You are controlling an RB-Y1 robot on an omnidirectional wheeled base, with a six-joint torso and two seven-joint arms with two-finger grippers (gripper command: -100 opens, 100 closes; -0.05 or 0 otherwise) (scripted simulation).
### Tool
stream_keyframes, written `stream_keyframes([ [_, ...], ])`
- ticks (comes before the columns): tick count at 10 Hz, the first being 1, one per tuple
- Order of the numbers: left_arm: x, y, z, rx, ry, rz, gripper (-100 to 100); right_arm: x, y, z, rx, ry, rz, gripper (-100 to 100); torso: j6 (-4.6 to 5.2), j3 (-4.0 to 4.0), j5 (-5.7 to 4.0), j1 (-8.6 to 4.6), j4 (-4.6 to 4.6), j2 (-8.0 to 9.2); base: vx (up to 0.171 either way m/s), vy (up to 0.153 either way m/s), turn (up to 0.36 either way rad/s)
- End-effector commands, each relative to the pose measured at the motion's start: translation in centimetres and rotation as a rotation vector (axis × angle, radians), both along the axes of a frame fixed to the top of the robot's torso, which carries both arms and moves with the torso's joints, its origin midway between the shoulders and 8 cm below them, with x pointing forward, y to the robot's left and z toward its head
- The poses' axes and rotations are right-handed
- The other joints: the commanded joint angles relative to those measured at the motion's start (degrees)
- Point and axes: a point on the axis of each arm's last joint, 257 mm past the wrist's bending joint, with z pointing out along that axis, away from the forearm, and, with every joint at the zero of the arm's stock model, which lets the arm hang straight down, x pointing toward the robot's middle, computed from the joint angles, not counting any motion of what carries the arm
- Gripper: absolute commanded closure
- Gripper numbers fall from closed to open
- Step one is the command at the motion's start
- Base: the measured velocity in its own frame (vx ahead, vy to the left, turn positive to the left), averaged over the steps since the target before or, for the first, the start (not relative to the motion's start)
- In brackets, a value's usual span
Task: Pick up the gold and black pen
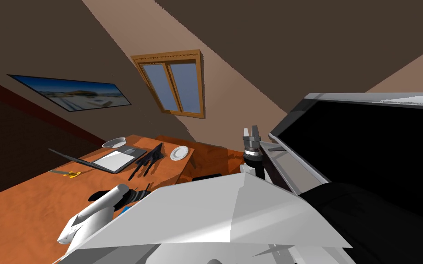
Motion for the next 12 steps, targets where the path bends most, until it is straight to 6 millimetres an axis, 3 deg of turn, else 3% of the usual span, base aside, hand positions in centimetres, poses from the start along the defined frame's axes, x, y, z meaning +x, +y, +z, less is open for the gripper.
stream_keyframes([
  [1, 0.0, 0.0, 0.0, 0.0, 0.0, 0.0, 0, 0.0, 0.0, 0.0, 0.0, 0.0, 0.0, 0, 0.0, 0.0, 0.0, 0.0, 0.0, 0.0, 0.0, 0.0, 0.0],
  [2, 0.1, -0.6, -1.0, 0.0, -0.001, 0.017, -100, 0.0, 0.0, 0.0, 0.0, 0.0, 0.0, 0, 0.0, 0.04, -0.01, -0.04, 0.02, 0.07, -0.028, 0.035, -0.106],
  [6, 0.2, -1.2, -1.9, -0.002, 0.001, 0.03, -100, 0.0, 0.0, 0.0, 0.0, 0.0, 0.0, 0, 0.0, 0.18, 0.04, 0.19, 0.07, 0.31, -0.043, 0.053, -0.064],
  [7, 0.2, -1.2, -1.9, 0.0, -0.001, 0.032, 100, 0.0, 0.0, 0.0, 0.0, 0.0, 0.0, 0, -0.01, 0.14, 0.02, 0.08, 0.06, 0.23, -0.004, 0.006, 0.002],
  [11, 0.2, -1.1, -1.9, 0.001, -0.002, 0.032, 100, 0.0, 0.0, 0.0, 0.0, 0.0, 0.0, 0, -0.01, 0.04, 0.05, 0.05, 0.0, 0.09, 0.0, 0.0, 0.0],
  [12, 0.2, -1.1, -1.9, 0.001, -0.002, 0.032, 0, 0.0, 0.0, 0.0, 0.0, 0.0, 0.0, 0, -0.01, 0.04, 0.05, 0.05, 0.0, 0.08, 0.0, 0.0, 0.0],
])
